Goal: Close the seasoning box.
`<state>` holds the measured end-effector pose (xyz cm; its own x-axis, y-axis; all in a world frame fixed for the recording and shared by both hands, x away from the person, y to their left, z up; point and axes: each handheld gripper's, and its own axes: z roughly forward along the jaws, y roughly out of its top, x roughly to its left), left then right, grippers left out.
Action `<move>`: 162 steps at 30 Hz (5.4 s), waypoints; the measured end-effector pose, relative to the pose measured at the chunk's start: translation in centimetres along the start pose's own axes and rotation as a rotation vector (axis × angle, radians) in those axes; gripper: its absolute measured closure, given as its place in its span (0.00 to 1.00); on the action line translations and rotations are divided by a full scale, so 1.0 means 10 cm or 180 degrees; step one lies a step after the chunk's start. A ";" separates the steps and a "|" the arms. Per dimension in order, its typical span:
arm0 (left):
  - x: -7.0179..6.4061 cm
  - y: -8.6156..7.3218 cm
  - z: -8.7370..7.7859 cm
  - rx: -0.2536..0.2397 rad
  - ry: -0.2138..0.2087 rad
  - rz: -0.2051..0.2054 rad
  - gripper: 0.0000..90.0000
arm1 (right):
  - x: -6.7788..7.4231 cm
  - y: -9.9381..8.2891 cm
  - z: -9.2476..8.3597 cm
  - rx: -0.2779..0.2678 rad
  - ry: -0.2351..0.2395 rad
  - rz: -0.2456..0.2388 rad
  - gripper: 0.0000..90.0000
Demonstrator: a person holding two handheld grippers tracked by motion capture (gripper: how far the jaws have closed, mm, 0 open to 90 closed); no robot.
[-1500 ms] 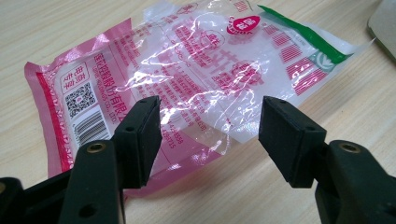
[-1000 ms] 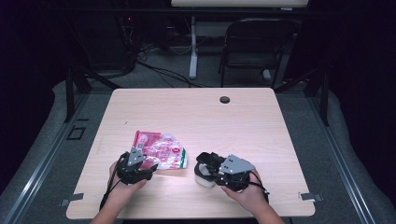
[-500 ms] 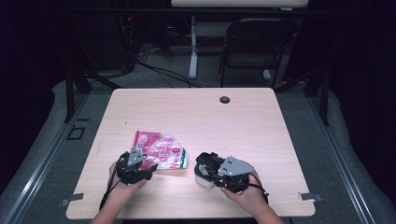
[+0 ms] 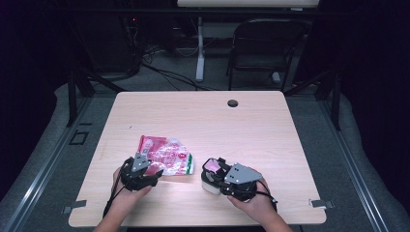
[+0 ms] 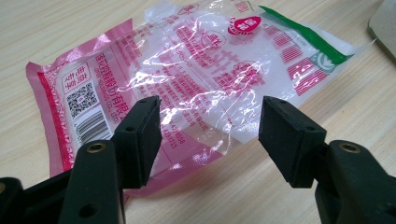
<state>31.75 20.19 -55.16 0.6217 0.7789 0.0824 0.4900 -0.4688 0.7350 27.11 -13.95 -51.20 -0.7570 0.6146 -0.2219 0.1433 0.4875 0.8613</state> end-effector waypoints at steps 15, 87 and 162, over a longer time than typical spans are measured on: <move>0.00 0.00 0.00 0.0007 -0.0004 0.0008 0.43 | 0.01 0.00 0.00 0.0017 0.0021 -0.0014 0.60; 0.02 -0.01 0.00 -0.0007 0.0021 -0.0027 0.43 | -0.31 -0.11 -0.07 -0.0023 -0.0156 0.0533 0.53; 0.14 -0.07 0.03 -0.0001 0.0074 -0.0163 0.44 | -1.09 -0.86 -0.02 0.0294 -0.0835 0.2103 0.53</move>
<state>32.46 21.43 -55.79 0.5813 0.8114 0.0602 0.5206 -0.4277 0.7389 34.01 -24.94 -56.07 -0.3167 0.9226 0.2203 0.5811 0.0051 0.8138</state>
